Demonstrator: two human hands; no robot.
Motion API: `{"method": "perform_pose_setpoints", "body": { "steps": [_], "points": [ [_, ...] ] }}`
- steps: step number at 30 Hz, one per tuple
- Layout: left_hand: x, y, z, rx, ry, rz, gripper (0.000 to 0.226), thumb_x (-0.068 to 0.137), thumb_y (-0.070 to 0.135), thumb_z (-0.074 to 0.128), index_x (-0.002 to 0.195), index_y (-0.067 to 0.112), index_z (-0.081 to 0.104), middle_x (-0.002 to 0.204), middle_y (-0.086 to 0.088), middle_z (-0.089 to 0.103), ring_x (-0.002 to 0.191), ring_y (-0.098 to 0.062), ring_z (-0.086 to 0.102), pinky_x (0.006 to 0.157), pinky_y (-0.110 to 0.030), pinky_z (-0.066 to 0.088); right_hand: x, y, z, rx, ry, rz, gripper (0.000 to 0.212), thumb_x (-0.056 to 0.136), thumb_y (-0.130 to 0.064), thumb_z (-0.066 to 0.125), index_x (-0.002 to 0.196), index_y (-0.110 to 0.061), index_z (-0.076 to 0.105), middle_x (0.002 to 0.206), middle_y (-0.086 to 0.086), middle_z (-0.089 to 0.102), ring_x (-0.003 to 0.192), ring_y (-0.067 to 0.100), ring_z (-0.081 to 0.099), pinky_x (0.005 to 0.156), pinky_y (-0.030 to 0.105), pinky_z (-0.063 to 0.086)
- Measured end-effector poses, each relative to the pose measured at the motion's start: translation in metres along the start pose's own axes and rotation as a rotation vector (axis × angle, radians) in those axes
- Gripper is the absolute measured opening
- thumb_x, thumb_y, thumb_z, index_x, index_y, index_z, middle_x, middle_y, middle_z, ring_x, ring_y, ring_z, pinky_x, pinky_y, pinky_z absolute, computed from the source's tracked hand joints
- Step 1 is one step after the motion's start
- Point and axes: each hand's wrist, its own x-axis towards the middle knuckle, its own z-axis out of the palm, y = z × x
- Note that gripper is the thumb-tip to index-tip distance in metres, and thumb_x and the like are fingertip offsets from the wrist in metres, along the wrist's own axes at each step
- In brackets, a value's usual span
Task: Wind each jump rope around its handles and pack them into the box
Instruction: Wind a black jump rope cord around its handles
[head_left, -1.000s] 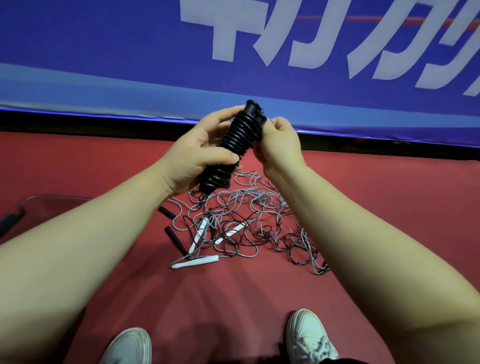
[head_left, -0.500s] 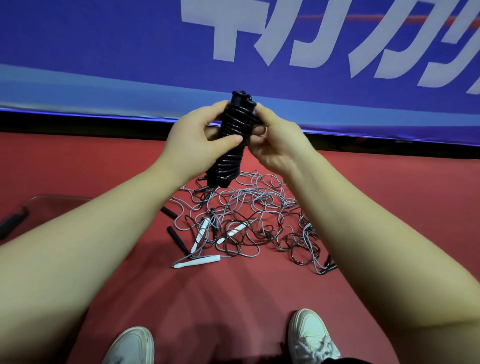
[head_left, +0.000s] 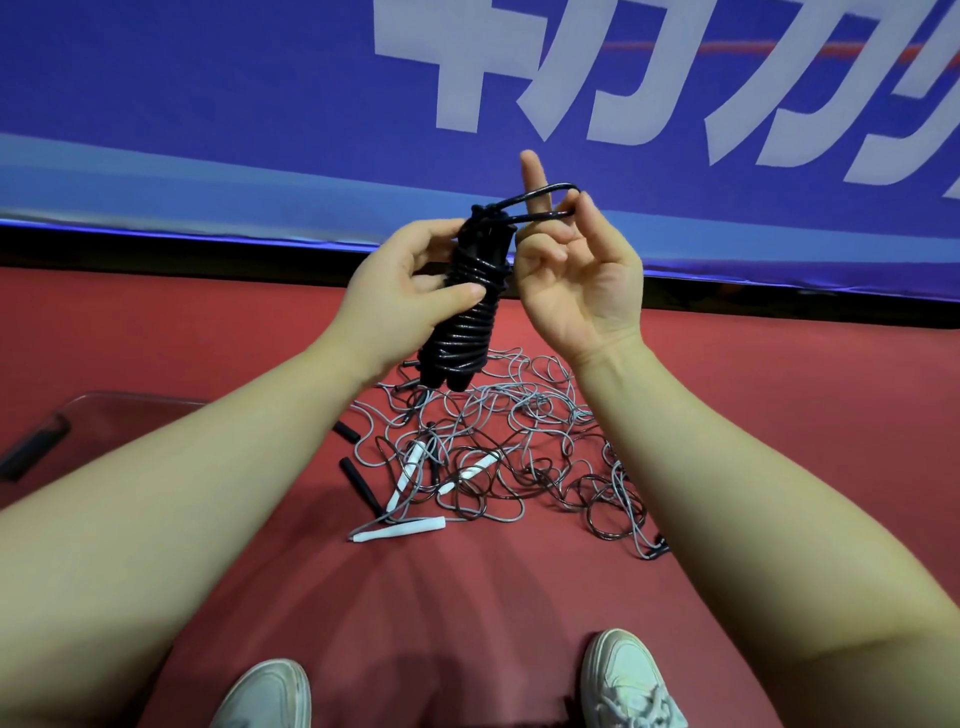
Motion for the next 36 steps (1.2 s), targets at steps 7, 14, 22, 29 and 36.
{"method": "perform_pose_setpoints", "body": {
  "steps": [7, 14, 22, 29, 36],
  "points": [
    [0.006, -0.005, -0.005, -0.061, 0.168, -0.031, 0.044, 0.079, 0.000, 0.068, 0.114, 0.023, 0.052, 0.115, -0.003, 0.062, 0.103, -0.015, 0.062, 0.091, -0.037, 0.050, 0.006, 0.004, -0.007, -0.429, 0.080, 0.081, 0.014, 0.093, -0.014, 0.048, 0.082, -0.013, 0.057, 0.077, -0.002, 0.066, 0.045, 0.002, 0.045, 0.042, 0.012, 0.037],
    [-0.001, -0.012, -0.015, -0.022, -0.006, 0.031, 0.050, 0.081, -0.016, 0.059, 0.117, 0.018, 0.050, 0.114, 0.006, 0.059, 0.089, -0.002, 0.067, 0.085, -0.021, 0.050, 0.010, -0.001, -0.002, -0.712, 0.371, 0.248, 0.020, 0.096, -0.025, 0.052, 0.077, -0.018, 0.054, 0.057, -0.009, 0.061, 0.039, -0.002, 0.045, 0.043, 0.007, 0.038],
    [-0.005, -0.011, -0.016, 0.107, -0.259, 0.104, 0.057, 0.072, 0.000, 0.061, 0.119, 0.029, 0.047, 0.114, 0.018, 0.062, 0.102, 0.002, 0.062, 0.091, -0.016, 0.045, -0.010, -0.022, 0.016, -1.558, 0.145, 0.015, 0.016, 0.094, -0.011, 0.056, 0.078, -0.015, 0.060, 0.065, 0.003, 0.056, 0.049, 0.003, 0.052, 0.052, 0.014, 0.045],
    [-0.007, -0.009, -0.013, 0.176, -0.324, 0.151, 0.058, 0.071, 0.011, 0.067, 0.119, 0.033, 0.045, 0.120, 0.004, 0.053, 0.105, -0.003, 0.061, 0.092, -0.017, 0.045, -0.016, -0.029, 0.017, -1.671, 0.010, 0.086, 0.020, 0.096, -0.007, 0.049, 0.081, -0.016, 0.056, 0.068, 0.002, 0.056, 0.055, 0.005, 0.053, 0.058, 0.014, 0.047],
    [-0.008, -0.009, -0.007, 0.055, -0.303, 0.092, 0.055, 0.069, 0.000, 0.062, 0.113, 0.028, 0.044, 0.112, 0.018, 0.056, 0.089, -0.001, 0.066, 0.085, -0.017, 0.047, -0.014, -0.037, 0.017, -1.606, -0.033, 0.141, 0.021, 0.096, -0.003, 0.046, 0.082, -0.014, 0.057, 0.068, 0.001, 0.056, 0.059, 0.007, 0.053, 0.059, 0.015, 0.049]
  ]
}}
